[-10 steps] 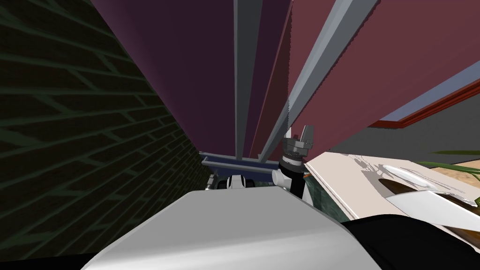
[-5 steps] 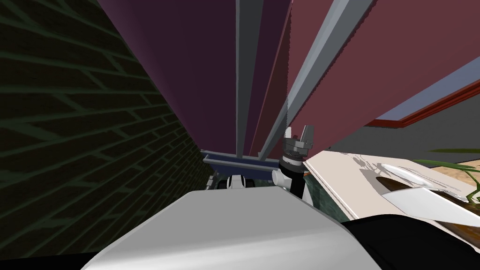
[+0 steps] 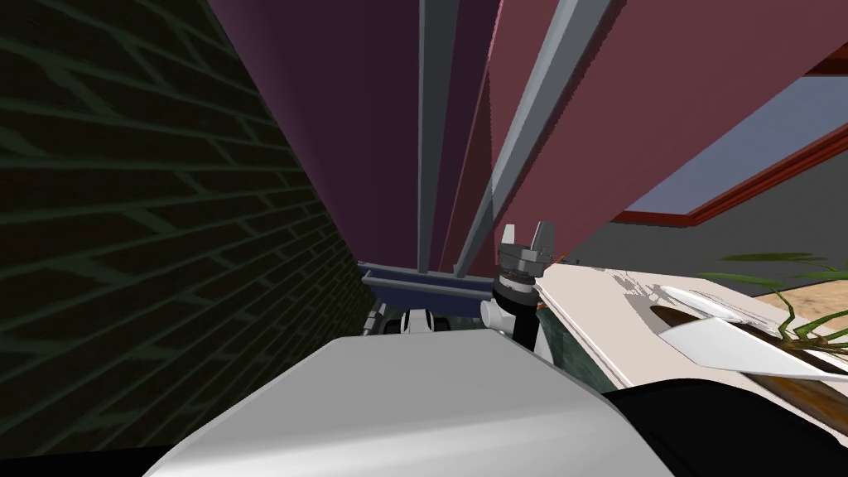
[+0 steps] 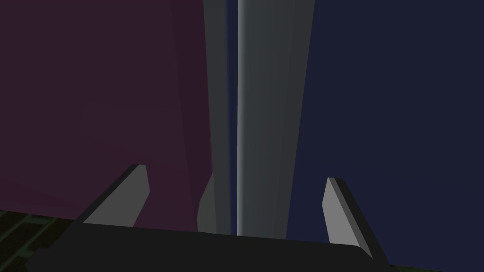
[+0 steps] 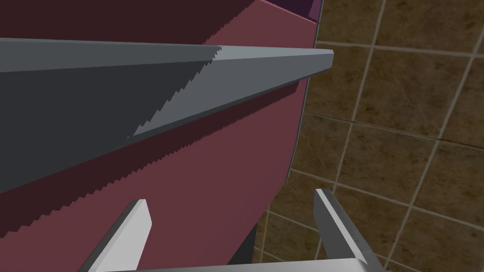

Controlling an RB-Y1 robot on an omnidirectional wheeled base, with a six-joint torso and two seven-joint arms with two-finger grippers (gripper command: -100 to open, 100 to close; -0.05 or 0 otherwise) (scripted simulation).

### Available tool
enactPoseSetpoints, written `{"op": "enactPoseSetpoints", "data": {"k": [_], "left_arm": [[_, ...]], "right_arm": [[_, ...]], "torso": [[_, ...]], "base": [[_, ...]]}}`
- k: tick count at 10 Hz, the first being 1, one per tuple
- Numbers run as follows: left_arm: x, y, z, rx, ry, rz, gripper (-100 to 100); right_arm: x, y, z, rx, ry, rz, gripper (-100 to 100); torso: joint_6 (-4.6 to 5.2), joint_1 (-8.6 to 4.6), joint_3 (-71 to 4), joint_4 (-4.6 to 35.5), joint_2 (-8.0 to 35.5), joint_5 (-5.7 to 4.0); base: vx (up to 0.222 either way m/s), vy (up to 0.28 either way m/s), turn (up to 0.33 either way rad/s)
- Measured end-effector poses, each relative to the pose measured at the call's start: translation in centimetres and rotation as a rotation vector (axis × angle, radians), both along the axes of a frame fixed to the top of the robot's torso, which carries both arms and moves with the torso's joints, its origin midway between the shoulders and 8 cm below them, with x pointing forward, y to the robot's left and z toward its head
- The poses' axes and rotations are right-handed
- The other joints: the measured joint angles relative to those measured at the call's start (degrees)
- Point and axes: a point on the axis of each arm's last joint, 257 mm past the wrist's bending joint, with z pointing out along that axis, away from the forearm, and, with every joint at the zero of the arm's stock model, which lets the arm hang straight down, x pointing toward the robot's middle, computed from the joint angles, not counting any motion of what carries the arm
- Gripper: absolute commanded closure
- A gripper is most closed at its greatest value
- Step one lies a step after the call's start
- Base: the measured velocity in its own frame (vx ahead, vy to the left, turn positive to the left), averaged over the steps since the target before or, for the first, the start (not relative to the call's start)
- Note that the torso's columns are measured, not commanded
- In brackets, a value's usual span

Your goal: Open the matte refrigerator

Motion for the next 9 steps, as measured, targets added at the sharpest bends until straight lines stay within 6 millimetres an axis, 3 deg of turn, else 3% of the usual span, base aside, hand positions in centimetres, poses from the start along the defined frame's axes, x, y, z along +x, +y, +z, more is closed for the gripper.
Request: {"op": "enactPoseSetpoints", "data": {"k": [2, 7, 8, 9], "left_arm": [[0.1, 0.2, -0.3, 0.012, 0.001, -0.001, -100], [1.3, -0.2, -0.1, 0.001, -0.001, 0.009, -100], [1.3, -0.2, -0.1, 0.001, 0.001, 0.009, 100], [1.1, -0.3, -0.3, 0.000, 0.003, 0.008, 100]], "right_arm": [[0.0, 0.0, 0.0, 0.000, 0.000, 0.000, 0], [0.0, 0.0, 0.0, 0.000, 0.000, 0.000, 0], [0.0, 0.0, 0.0, 0.000, 0.000, 0.000, 0], [0.0, 0.0, 0.0, 0.000, 0.000, 0.000, 0]], "torso": [[0.00, 0.06, 0.3, 0.2, 0.5, 0.02], [0.01, 0.09, 0.4, 0.2, 0.6, 0.03], [0.00, 0.08, 0.4, 0.2, 0.6, 0.03], [0.00, 0.07, 0.4, 0.2, 0.6, 0.03]], "base": [[0.150, -0.039, -0.024], [0.002, 0.005, -0.014], [-0.003, -0.005, 0.016], [0.000, 0.000, 0.000]]}}
